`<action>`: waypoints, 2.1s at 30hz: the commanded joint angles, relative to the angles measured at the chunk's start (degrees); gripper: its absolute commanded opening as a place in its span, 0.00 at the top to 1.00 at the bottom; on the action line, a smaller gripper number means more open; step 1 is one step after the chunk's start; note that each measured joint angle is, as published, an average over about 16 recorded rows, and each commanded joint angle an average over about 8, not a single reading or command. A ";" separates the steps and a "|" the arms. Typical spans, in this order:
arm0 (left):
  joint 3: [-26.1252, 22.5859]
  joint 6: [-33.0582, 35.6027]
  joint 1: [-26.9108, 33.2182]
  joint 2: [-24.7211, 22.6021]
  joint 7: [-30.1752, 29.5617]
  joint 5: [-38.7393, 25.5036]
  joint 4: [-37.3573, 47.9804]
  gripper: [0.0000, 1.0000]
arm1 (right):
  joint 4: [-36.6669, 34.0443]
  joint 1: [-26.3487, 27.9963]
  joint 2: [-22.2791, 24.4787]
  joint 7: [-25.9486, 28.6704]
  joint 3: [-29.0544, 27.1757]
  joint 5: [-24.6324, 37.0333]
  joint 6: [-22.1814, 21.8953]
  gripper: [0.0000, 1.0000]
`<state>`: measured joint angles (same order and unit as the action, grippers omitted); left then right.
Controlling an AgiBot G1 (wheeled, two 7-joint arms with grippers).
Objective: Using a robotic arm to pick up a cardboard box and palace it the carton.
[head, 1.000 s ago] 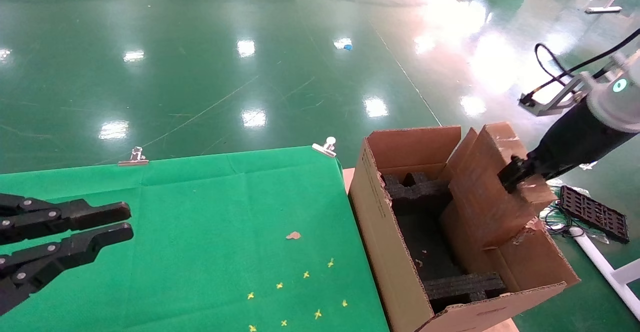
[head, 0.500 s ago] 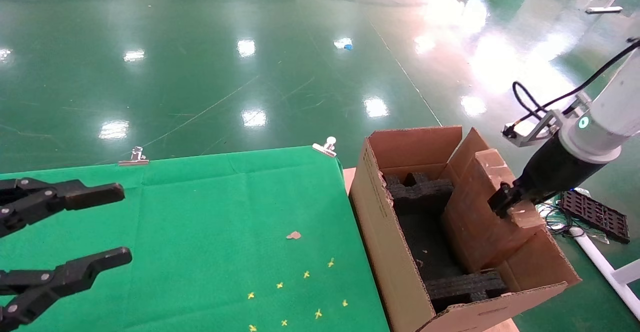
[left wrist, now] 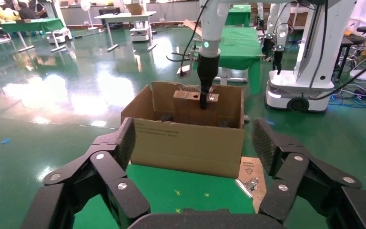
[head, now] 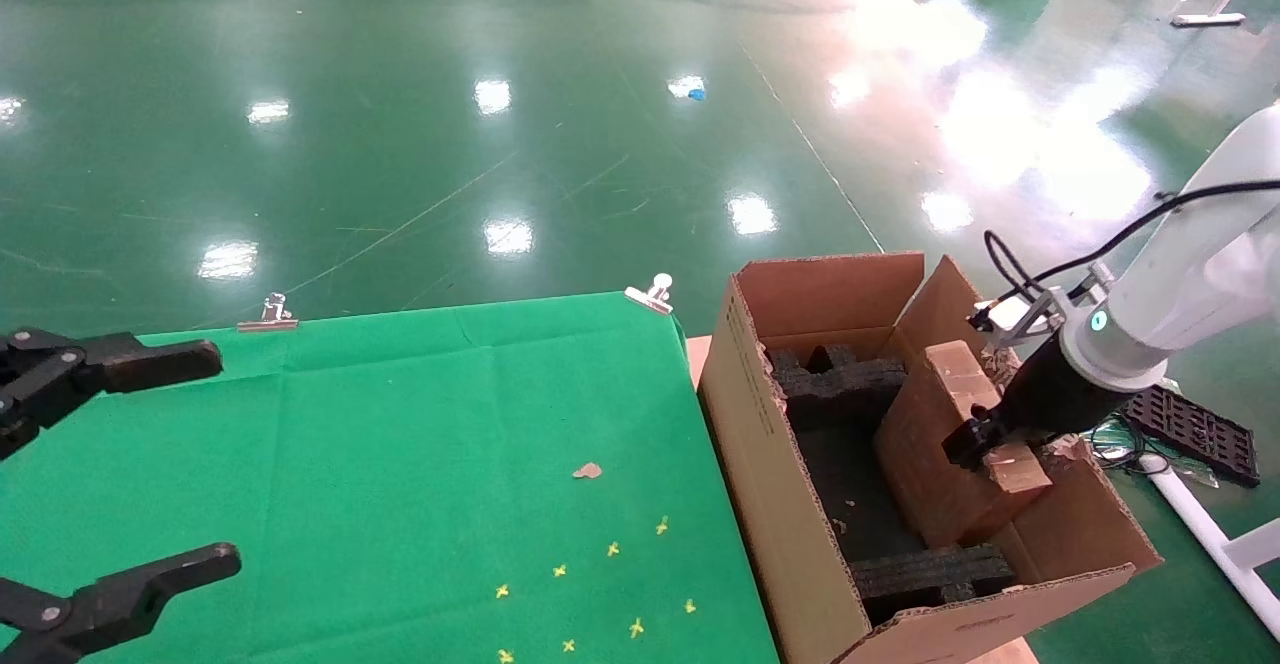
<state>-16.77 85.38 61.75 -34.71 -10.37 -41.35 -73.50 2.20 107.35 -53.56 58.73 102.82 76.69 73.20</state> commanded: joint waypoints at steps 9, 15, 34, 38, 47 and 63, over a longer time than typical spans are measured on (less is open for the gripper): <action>-0.03 -0.01 0.01 0.01 0.02 0.02 0.00 0.00 | -0.49 -4.59 0.33 -2.48 -1.98 -2.84 -6.81 0.68; -0.05 -0.02 0.01 0.02 0.03 0.04 0.00 0.00 | -0.78 -5.25 0.67 -4.24 -2.63 -3.73 -9.31 0.00; -0.12 -0.05 0.03 0.05 0.06 0.08 0.00 0.00 | -1.85 -4.59 -0.43 -3.77 -1.78 -2.50 -7.19 0.00; -0.13 -0.06 0.03 0.05 0.07 0.09 0.00 0.00 | -1.82 -4.20 -0.61 -3.81 -1.64 -2.32 -6.27 0.00; -0.16 -0.07 0.04 0.07 0.08 0.11 0.00 0.00 | -1.55 -0.78 -0.54 -4.84 -1.58 -2.21 -2.80 0.00; -0.21 -0.09 0.05 0.09 0.10 0.14 0.00 0.00 | 1.01 20.24 0.15 -14.00 -3.21 -4.23 5.30 0.00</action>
<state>-16.98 85.29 61.80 -34.63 -10.27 -41.21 -73.50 3.40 126.60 -53.31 44.65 99.54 72.37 78.06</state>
